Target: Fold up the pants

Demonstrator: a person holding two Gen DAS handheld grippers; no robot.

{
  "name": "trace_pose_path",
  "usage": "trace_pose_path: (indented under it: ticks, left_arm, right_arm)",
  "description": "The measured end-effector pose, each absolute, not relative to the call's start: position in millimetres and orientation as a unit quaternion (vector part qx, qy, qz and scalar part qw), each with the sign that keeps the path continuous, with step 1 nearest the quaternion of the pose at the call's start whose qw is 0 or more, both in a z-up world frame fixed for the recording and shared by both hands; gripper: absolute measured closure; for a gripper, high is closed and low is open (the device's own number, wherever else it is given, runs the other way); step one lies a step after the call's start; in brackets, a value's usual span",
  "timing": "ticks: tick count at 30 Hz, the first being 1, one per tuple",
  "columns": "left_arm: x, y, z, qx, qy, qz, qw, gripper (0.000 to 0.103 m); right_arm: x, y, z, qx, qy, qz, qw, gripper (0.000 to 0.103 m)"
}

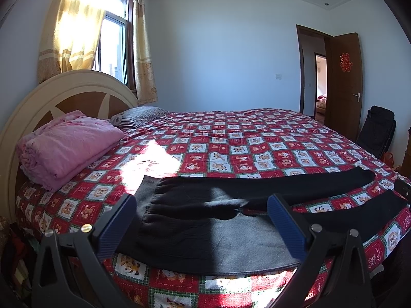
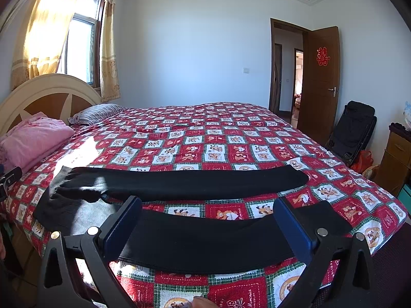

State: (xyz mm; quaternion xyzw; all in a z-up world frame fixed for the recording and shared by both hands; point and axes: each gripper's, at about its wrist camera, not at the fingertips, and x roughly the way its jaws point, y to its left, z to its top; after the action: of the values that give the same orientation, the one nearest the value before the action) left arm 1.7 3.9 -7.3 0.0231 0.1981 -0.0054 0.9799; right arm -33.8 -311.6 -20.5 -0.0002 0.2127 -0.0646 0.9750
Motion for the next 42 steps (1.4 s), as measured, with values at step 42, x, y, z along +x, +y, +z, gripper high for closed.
trace_pose_path:
  ticks: [42]
  left_arm:
    - [180.1, 107.2, -76.8, 0.027, 0.304, 0.046, 0.951, 0.000]
  right_arm:
    - [63.7, -395.6, -85.0, 0.005, 0.301, -0.094, 0.949, 0.002]
